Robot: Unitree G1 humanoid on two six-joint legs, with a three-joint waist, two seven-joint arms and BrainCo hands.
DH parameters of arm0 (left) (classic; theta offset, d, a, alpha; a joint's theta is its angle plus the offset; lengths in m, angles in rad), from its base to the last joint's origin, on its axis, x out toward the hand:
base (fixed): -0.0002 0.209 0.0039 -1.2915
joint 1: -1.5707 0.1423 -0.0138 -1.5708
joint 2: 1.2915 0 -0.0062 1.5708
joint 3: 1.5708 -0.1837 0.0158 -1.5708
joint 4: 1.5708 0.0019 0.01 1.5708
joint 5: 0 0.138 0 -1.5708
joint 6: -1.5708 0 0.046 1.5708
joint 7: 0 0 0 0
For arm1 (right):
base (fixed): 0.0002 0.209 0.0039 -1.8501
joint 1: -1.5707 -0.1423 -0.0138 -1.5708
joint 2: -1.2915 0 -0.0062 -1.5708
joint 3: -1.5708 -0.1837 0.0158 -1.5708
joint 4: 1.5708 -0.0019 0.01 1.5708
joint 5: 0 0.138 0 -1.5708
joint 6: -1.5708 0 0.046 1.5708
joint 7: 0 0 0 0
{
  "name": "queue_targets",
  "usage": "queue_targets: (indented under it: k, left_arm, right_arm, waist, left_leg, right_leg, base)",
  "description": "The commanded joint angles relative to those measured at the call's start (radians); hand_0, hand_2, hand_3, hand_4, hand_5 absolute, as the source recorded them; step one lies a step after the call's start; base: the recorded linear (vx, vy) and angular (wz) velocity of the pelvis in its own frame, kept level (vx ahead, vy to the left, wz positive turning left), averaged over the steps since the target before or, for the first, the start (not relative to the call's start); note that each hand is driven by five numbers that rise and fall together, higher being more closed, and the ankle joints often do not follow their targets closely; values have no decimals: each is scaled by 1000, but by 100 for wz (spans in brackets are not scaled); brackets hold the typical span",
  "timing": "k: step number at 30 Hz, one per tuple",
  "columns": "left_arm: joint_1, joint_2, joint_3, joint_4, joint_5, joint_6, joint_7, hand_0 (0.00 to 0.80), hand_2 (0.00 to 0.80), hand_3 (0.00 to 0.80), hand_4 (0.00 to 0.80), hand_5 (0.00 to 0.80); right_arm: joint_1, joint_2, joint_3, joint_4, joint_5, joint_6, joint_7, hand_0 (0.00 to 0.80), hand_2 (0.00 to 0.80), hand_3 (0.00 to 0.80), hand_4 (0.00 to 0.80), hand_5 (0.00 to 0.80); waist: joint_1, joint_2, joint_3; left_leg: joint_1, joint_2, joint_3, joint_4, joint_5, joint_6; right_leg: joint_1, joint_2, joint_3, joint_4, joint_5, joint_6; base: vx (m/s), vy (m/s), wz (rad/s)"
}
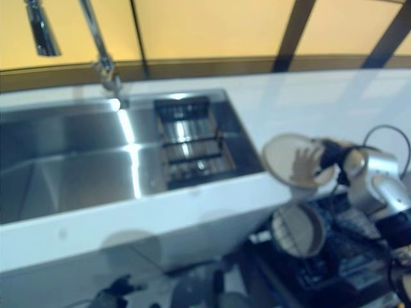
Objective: Take plates into dishwasher
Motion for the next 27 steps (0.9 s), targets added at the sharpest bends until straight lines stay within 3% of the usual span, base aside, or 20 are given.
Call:
queue_targets:
  k: [1, 9, 13, 15, 18, 20, 22, 24, 25, 26, 27]
  left_arm:
    - [-62, 26, 26, 43, 24, -16, 13, 0, 0, 0, 0, 0]
    - [-64, 23, 31, 44, 31, -18, 12, 0, 0, 0, 0, 0]
    - [-67, 21, 19, 43, 57, -20, 6, 0, 0, 0, 0, 0]
    - [-56, 24, 8, 42, 80, -12, -1, 0, 0, 0, 0, 0]
    - [-36, 43, 8, 26, 87, 8, 6, 0, 0, 0, 0, 0]
    - [-35, 86, 23, 5, 33, 40, 33, 0, 0, 0, 0, 0]
    - [-35, 104, 47, -2, 19, 45, 37, 0, 0, 0, 0, 0]
    - [-39, 128, 73, 1, -14, 37, 49, 0, 0, 0, 0, 0]
    - [-40, 137, 79, 3, -29, 33, 48, 0, 0, 0, 0, 0]
    - [-38, 139, 89, 10, -45, 30, 54, 0, 0, 0, 0, 0]
    - [-38, 139, 92, 9, -49, 32, 57, 0, 0, 0, 0, 0]
  right_arm:
    - [-24, -6, -78, -52, -28, -2, -10, 0, 0, 0, 0, 0]
    - [-12, -7, -96, -77, -44, 9, -5, 0, 0, 0, 0, 0]
    - [-31, -15, -92, -58, -33, 30, -27, 0, 0, 0, 0, 0]
    - [-33, -36, -91, -50, -9, 39, -40, 0, 0, 0, 0, 0]
    - [-16, -43, -123, -59, 2, 17, -56, 0, 0, 0, 0, 0]
    - [-40, -28, -137, -58, -19, 8, -54, 0, 0, 0, 0, 0]
    - [-54, -33, -144, -57, -15, 4, -65, 0, 0, 0, 0, 0]
    - [-104, -47, -136, -36, 1, 3, -93, 0, 0, 0, 0, 0]
    - [-138, -40, -121, -7, 4, -12, -111, 0, 0, 0, 0, 0]
    - [-182, -21, -87, 45, 13, -35, -136, 0, 0, 0, 0, 0]
    - [-189, -21, -81, 50, 18, -34, -138, 0, 0, 0, 0, 0]
  waist:
    - [11, -27, 25]
    - [9, -28, 21]
    - [8, -30, 22]
    - [4, -36, 28]
    - [-1, -34, 53]
    - [11, -10, 68]
    - [27, 12, 69]
    - [68, 37, 68]
    - [96, 30, 68]
    - [117, 8, 76]
    - [123, 3, 76]
  left_leg:
    - [29, 0, -13, 3, -68, 22]
    - [33, 0, 0, 3, -67, 22]
    - [43, -19, 18, 24, -87, 36]
    - [33, -44, 10, 94, -129, 51]
    - [43, -45, 3, 97, -130, 47]
    - [30, -26, 21, 89, -101, 67]
    - [1, -3, 35, 97, -78, 73]
    - [-82, 42, 55, 147, -67, 76]
    - [-117, 53, 50, 192, -72, 64]
    - [-165, 73, 70, 275, -108, 50]
    - [-177, 77, 74, 285, -102, 49]
  right_leg:
    - [53, -31, -6, 3, -69, 93]
    - [56, -28, -12, 3, -71, 92]
    - [50, -38, -19, 13, -67, 91]
    - [32, -58, -6, 18, -38, 102]
    - [-13, -88, -20, 41, 6, 138]
    - [-36, -101, -30, 227, -35, 138]
    - [-34, -111, -49, 325, -82, 117]
    - [-12, -129, -90, 435, -160, 86]
    - [14, -145, -134, 367, -193, 68]
    - [81, -125, -173, 288, -245, 68]
    - [92, -124, -178, 270, -241, 66]
  base:
    - [0, 0, 0]
    - [-6, 4, 0]
    - [-24, 41, -3]
    - [42, 0, -15]
    - [-78, -37, -17]
    - [-374, -34, -35]
    - [-414, -66, -56]
    - [-534, -177, -20]
    - [-354, -295, -18]
    - [-246, -281, -46]
    - [-263, -332, -79]
